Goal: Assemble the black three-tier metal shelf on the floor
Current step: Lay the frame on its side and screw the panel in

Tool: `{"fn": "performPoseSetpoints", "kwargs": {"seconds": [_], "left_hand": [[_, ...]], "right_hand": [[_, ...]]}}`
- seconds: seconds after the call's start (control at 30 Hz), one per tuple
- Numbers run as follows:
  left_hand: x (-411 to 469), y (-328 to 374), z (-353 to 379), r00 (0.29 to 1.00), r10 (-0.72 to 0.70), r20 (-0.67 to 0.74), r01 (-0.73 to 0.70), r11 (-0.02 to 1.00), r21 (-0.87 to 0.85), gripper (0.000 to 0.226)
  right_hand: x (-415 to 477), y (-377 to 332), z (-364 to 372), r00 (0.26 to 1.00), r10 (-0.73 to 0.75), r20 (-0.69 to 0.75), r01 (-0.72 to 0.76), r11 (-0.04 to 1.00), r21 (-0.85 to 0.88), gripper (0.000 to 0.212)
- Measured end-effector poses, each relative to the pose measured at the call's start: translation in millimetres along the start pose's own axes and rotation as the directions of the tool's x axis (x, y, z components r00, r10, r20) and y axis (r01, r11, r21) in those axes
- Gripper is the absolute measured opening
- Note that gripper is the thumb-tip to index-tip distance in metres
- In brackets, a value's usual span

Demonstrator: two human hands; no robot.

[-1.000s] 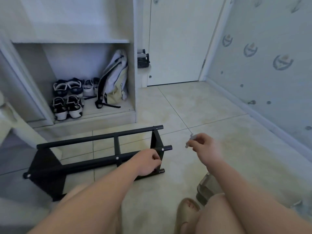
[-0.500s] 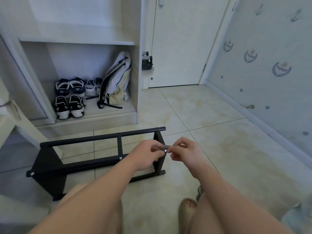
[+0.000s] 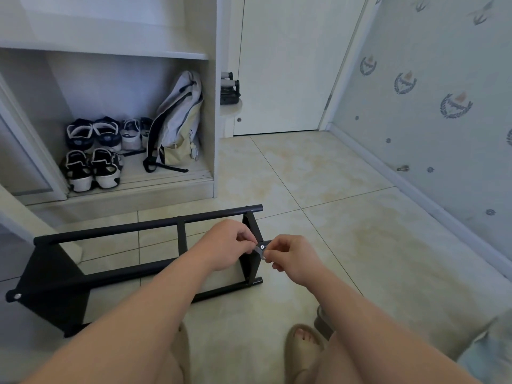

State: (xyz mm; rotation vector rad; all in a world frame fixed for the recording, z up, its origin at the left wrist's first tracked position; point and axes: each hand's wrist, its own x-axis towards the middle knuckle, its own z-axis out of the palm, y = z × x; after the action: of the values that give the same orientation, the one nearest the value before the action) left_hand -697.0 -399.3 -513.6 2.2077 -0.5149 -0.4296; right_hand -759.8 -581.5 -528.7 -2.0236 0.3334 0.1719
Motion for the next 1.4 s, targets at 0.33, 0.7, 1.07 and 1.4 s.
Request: {"fn": "performPoseSetpoints", "kwargs": {"seconds": [0.33, 0.7, 1.07, 1.4], "left_hand": [[61.6, -36.3, 11.0, 0.984, -0.173, 0.043, 0.158, 0.956, 0.247, 0.019], [105.5, -113.6, 33.7, 0.866, -0.487, 0.115, 0.46, 0.866, 0.197, 0.023], [85.6, -96.7, 44.9, 0.844, -0.484, 0.232, 0.416, 0.863, 0.288, 0.016], [-1.2, -90.8, 92.3, 0.901, -0.41, 0.142, 0.344, 0.874, 0.342, 0.013]], "right_hand": [[70.4, 31.0, 4.9, 0.998, 0.04, -0.042, -0.045, 0.992, -0.122, 0.004], [157.4, 111.9, -1.9, 0.976, 0.082, 0.203, 0.129, 0.536, -0.834, 0.068], [128.4, 105.9, 1.3, 0.975, 0.045, 0.219, 0.145, 0.618, -0.773, 0.024], [25.3, 120.7, 7.9, 0.926, 0.281, 0.254, 0.015, 0.643, -0.766, 0.032]]}}
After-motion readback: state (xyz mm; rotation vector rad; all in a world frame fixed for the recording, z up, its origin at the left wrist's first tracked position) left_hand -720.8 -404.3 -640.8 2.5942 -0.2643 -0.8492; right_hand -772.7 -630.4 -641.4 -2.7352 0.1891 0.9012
